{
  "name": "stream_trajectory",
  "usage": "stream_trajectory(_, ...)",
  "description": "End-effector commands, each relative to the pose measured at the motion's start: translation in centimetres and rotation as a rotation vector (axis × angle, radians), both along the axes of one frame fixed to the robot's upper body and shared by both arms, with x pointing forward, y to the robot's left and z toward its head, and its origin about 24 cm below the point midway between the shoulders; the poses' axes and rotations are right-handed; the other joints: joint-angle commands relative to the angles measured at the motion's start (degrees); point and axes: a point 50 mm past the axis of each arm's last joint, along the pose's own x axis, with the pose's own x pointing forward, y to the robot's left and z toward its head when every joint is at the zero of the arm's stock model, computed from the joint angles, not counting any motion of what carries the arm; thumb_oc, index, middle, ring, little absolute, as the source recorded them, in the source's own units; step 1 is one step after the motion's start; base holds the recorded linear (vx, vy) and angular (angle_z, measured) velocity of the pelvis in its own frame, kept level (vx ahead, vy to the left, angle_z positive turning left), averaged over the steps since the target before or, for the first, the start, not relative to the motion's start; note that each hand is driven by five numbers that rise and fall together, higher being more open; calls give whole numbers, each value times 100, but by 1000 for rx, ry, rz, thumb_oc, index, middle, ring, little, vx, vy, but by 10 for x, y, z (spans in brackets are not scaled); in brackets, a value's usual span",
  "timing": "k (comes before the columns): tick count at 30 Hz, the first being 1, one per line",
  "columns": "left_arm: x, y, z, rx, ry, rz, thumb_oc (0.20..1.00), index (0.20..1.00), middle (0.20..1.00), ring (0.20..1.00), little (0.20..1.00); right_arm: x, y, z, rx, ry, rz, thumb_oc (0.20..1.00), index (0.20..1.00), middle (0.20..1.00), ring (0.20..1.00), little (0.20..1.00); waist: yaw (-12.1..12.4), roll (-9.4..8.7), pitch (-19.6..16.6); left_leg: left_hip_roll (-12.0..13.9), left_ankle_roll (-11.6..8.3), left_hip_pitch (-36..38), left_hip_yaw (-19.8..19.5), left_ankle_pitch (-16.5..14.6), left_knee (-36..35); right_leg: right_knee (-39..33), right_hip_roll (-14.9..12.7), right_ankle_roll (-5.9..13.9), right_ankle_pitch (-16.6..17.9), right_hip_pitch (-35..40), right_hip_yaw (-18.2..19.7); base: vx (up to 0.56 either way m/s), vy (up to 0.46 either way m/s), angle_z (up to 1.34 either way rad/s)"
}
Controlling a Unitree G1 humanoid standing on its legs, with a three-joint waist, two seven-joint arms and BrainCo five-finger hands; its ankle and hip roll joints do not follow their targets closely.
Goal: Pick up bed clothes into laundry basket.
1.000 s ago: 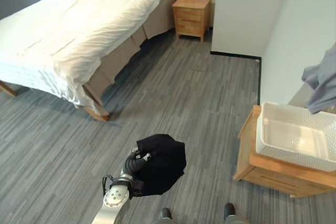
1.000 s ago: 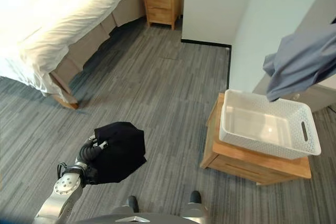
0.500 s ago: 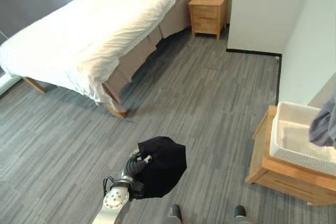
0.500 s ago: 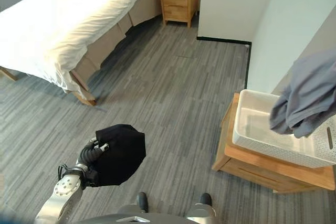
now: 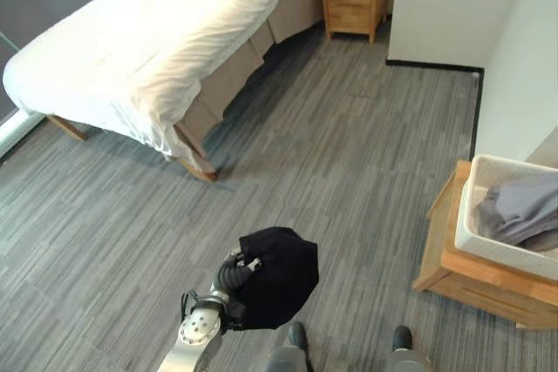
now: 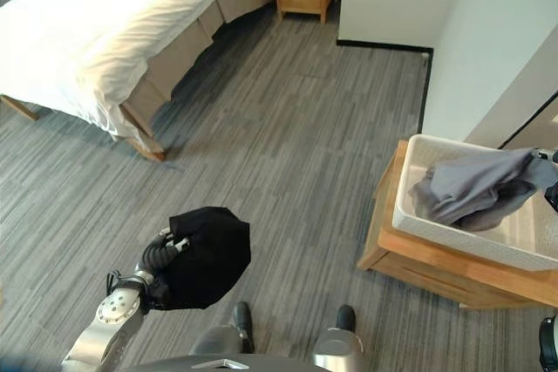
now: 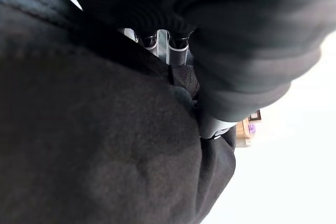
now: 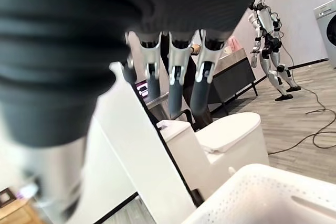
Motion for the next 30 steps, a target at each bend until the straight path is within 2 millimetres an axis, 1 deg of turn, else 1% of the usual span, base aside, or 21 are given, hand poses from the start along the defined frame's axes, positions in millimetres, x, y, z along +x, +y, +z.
stream_trajectory(1,25,-10,38,-9,-205,-49,200,200,200,200,200,24,35,49,-132,-192,170,1000,1000,1000,1000,1000,173,-583,-47,-158,-244,-485,-624,-378,512,104,109,-140,-892,-48,78,134,36,-70)
stream_trajectory(2,29,-12,44,10,-246,-36,200,200,200,200,200,37,60,63,-201,-222,277,1000,1000,1000,1000,1000,371,-589,-83,-783,-109,-553,-1563,-546,131,104,281,-160,-865,-137,654,94,29,-122)
stream_trajectory(3,29,-12,44,10,-247,-35,200,200,200,200,200,37,60,64,-202,-223,278,1000,1000,1000,1000,1000,372,-586,-85,-783,-105,-569,-1554,-517,121,104,279,-159,-841,-163,665,107,51,-187)
stream_trajectory(4,36,-20,53,8,-296,-62,200,200,200,200,200,44,78,79,-248,-267,352,1000,1000,1000,1000,1000,321,-547,-217,-829,62,-282,-1717,-649,-334,104,471,-178,-810,-256,1054,45,53,-166)
stream_trajectory(5,38,-25,58,2,-316,-79,200,200,200,200,200,45,87,84,-266,-292,391,1000,1000,1000,1000,1000,248,-555,-293,-789,116,-190,-1642,-666,-441,104,514,-168,-809,-277,1167,94,104,-161)
stream_trajectory(6,44,-39,69,-23,-365,-106,200,200,200,200,200,44,109,91,-304,-354,478,1000,1000,1000,1000,1000,113,-637,-389,-755,208,-41,-1372,-621,-611,112,491,-127,-628,-327,1381,89,76,-103)
stream_trajectory(9,49,-44,75,-18,-391,-128,200,200,200,200,200,39,114,92,-315,-376,498,1000,1000,1000,1000,1000,121,-693,-407,-691,229,73,-1095,-650,-668,237,452,-89,-589,-383,1459,31,54,-109)
stream_trajectory(10,59,-56,89,-15,-457,-155,200,200,200,200,200,39,130,95,-337,-404,565,1000,1000,1000,1000,1000,-48,-765,-370,-637,309,201,-810,-766,-727,742,367,24,-572,-664,1356,-78,75,-103)
stream_trajectory(11,68,-63,100,-5,-501,-167,200,200,200,200,200,36,133,97,-355,-411,578,1000,1000,1000,1000,1000,-82,-812,-304,-548,298,250,-563,-790,-727,1168,347,125,-589,-1004,1302,-199,85,-146)
stream_trajectory(13,87,-72,126,45,-606,-165,200,200,200,200,200,27,139,94,-363,-433,608,1000,1000,1000,1000,1000,-151,-811,-256,-339,282,386,-43,-865,-727,1843,-68,240,-764,-1305,80,-218,-9,-159)
stream_trajectory(14,91,-71,134,59,-638,-158,200,200,200,200,200,26,141,92,-365,-428,624,1000,1000,1000,1000,1000,-132,-786,-323,-272,290,360,178,-822,-727,1860,-275,148,-812,-1242,-384,-61,-37,-111)
stream_trajectory(15,93,-70,139,75,-658,-149,200,200,200,200,200,25,145,90,-368,-427,645,1000,1000,1000,1000,1000,-136,-772,-361,-215,289,442,350,-860,-727,1997,-436,85,-893,-1187,-701,-43,-21,-100)
stream_trajectory(16,94,-70,139,75,-659,-149,200,200,200,200,200,25,145,90,-368,-427,645,1000,1000,1000,1000,1000,-130,-776,-357,-217,293,424,356,-830,-727,1982,-435,74,-860,-1200,-700,41,-53,-95)
stream_trajectory(17,98,-66,153,101,-716,-120,200,200,200,200,200,26,152,83,-369,-402,679,1000,1000,1000,1000,1000,-116,-774,-442,-128,269,563,696,-914,-711,1947,-710,104,-779,-1198,-996,16,-51,-95)
stream_trajectory(20,98,-66,153,102,-716,-119,200,200,200,200,200,26,152,83,-369,-403,680,1000,1000,1000,1000,1000,-80,-778,-423,-131,270,596,737,-925,-713,1941,-704,109,-771,-1193,-957,60,-70,-110)
stream_trajectory(21,104,-49,176,203,-817,-46,200,200,200,200,200,21,151,71,-375,-310,703,1000,1000,1000,1000,1000,-224,-924,-728,-91,203,835,1215,-1007,-527,1002,-538,149,-689,-744,-920,150,-166,-102)
stream_trajectory(22,104,-49,176,203,-817,-49,200,200,200,200,200,20,151,71,-374,-309,700,1000,1000,1000,1000,1000,-195,-922,-714,-84,199,859,1232,-1012,-527,964,-520,148,-666,-715,-910,220,-310,-89)
stream_trajectory(23,109,-45,181,269,-834,-15,200,200,200,200,200,18,151,70,-374,-306,722,1000,1000,1000,1000,1000,-199,-932,-749,52,83,772,1316,-1064,34,671,-378,107,-606,-527,-822,104,-222,-114)
stream_trajectory(25,122,-42,195,337,-869,42,200,200,200,200,200,17,158,78,-389,-312,764,1000,1000,1000,1000,1000,-246,-957,-641,292,-74,433,1169,-890,1169,328,-162,-36,-665,-223,-663,80,-205,-110)
stream_trajectory(27,137,-40,203,415,-877,94,200,200,200,200,200,18,165,86,-394,-348,803,1000,1000,1000,1000,1000,-223,-998,-433,298,-199,6,767,-610,1999,153,-40,-154,-708,-22,-546,8,-122,-84)
stream_trajectory(30,150,-23,207,547,-847,160,200,200,200,200,200,21,175,84,-385,-330,851,1000,1000,1000,1000,1000,-244,-1019,-379,93,-100,-331,695,-1027,1592,104,-77,-41,-806,56,-350,117,59,-64)
